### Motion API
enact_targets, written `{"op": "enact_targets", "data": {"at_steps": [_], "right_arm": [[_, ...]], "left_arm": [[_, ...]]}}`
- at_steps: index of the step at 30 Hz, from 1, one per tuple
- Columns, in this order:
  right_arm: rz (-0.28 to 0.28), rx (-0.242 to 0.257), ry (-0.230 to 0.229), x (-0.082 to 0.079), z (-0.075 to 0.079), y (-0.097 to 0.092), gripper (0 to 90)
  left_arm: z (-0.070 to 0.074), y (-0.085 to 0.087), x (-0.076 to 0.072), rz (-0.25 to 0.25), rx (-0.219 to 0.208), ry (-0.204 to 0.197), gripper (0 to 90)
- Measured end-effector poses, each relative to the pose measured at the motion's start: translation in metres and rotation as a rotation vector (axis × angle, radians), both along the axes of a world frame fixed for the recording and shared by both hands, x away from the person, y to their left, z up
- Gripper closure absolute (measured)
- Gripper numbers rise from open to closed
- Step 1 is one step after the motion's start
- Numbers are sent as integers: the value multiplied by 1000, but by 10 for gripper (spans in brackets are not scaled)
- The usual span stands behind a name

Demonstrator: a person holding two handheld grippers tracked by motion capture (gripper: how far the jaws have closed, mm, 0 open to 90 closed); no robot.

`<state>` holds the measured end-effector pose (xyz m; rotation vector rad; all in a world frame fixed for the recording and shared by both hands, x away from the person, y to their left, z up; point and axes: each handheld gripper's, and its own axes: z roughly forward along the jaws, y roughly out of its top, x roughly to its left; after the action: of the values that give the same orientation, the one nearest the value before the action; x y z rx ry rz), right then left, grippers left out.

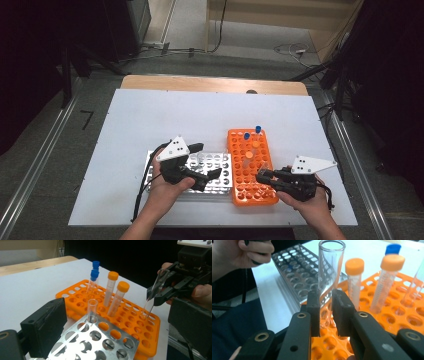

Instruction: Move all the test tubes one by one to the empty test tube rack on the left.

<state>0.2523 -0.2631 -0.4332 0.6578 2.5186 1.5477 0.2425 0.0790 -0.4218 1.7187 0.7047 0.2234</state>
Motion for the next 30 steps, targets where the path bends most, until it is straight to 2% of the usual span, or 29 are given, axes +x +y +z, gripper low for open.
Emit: {"op": "enact_targets", "data": {"at_steps": [2, 7, 12, 21, 25, 30], "right_arm": [[15, 19, -7, -2, 2, 2, 742], [43, 37, 11, -4, 6, 8, 743], [81, 32, 21, -9, 8, 19, 743], [127, 17, 51, -13, 5, 39, 743], [148, 15, 51, -16, 5, 47, 743], [162, 11, 56, -17, 4, 52, 743]], "left_arm": [[2, -3, -1, -9, -3, -4, 38], [6, -12, -5, -21, -3, -9, 97], [8, -23, -10, -61, -2, -14, 228], [8, -42, -16, -198, -13, -28, 485], [5, -49, -17, -231, -4, -19, 589], [5, -52, -17, -249, -4, -23, 699]]}}
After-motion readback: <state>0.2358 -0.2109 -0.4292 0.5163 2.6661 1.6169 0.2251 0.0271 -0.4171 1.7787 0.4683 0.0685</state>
